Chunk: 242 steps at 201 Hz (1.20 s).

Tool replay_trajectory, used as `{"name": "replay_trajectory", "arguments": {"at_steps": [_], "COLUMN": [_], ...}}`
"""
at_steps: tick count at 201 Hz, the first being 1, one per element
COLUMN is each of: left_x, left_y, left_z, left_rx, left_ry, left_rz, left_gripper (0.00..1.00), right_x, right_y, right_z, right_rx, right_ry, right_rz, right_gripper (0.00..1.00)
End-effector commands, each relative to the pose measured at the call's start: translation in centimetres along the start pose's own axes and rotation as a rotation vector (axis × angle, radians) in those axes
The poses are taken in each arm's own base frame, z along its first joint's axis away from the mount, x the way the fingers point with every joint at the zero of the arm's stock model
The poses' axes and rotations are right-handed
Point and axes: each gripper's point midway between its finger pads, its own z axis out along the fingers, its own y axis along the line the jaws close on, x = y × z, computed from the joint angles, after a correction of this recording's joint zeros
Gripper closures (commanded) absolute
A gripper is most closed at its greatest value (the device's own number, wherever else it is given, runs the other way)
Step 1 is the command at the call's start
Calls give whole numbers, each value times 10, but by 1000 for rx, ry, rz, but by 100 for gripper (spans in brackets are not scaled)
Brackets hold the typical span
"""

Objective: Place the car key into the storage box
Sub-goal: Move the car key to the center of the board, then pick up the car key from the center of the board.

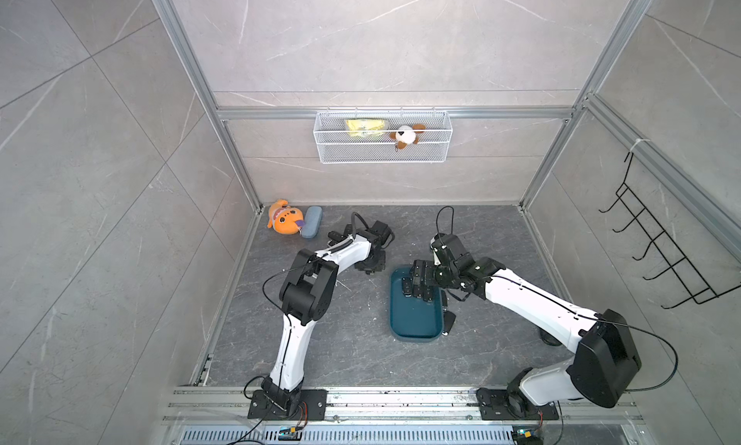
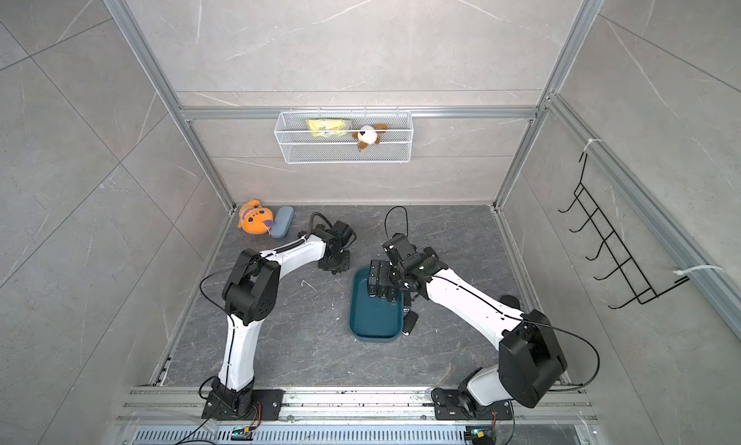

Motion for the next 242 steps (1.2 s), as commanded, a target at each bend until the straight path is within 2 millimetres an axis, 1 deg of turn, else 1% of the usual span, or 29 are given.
{"name": "replay_trajectory", "arguments": {"at_steps": [1,14,27,46,74,94,105,122,127,136,143,162,205,242], "left_x": [20,29,34,37,40,41,39,36,35,34,33,31,31,37], "left_y": [6,10,11,11,13,14,13,13,13,13,13,13,11,-1], "left_z": [-13,-12,-11,-11,-9,-8,-9,-13,-15,-19,-22,-33,-66,-96], "left_rx": [29,25,25,33,33,44,48,50,53,57,60,70,104,116], "left_ry": [40,57,71,88,116,131,126,120,115,109,103,86,48,7], "left_rz": [-45,-47,-47,-48,-56,-63,-64,-66,-68,-72,-77,-90,-122,-132], "left_gripper": [58,57,55,54,53,58,63,64,65,69,71,71,71,71], "right_x": [-12,-12,-13,-13,-11,-10,-10,-8,-8,-8,-8,-6,-2,5], "right_y": [17,22,26,29,29,30,29,28,28,27,27,25,22,13], "right_z": [3,6,8,9,10,9,8,7,7,6,5,4,1,-5], "right_rx": [-65,-86,-104,-117,-126,-132,-131,-131,-130,-130,-129,-128,-128,-110], "right_ry": [-13,-4,1,2,3,2,0,-1,-1,-3,-5,-6,-10,-17], "right_rz": [-11,-10,-10,-6,5,10,11,10,10,10,9,10,5,3], "right_gripper": [1,1,1,1,1,1,1,1,1,1,1,1,1,1]}}
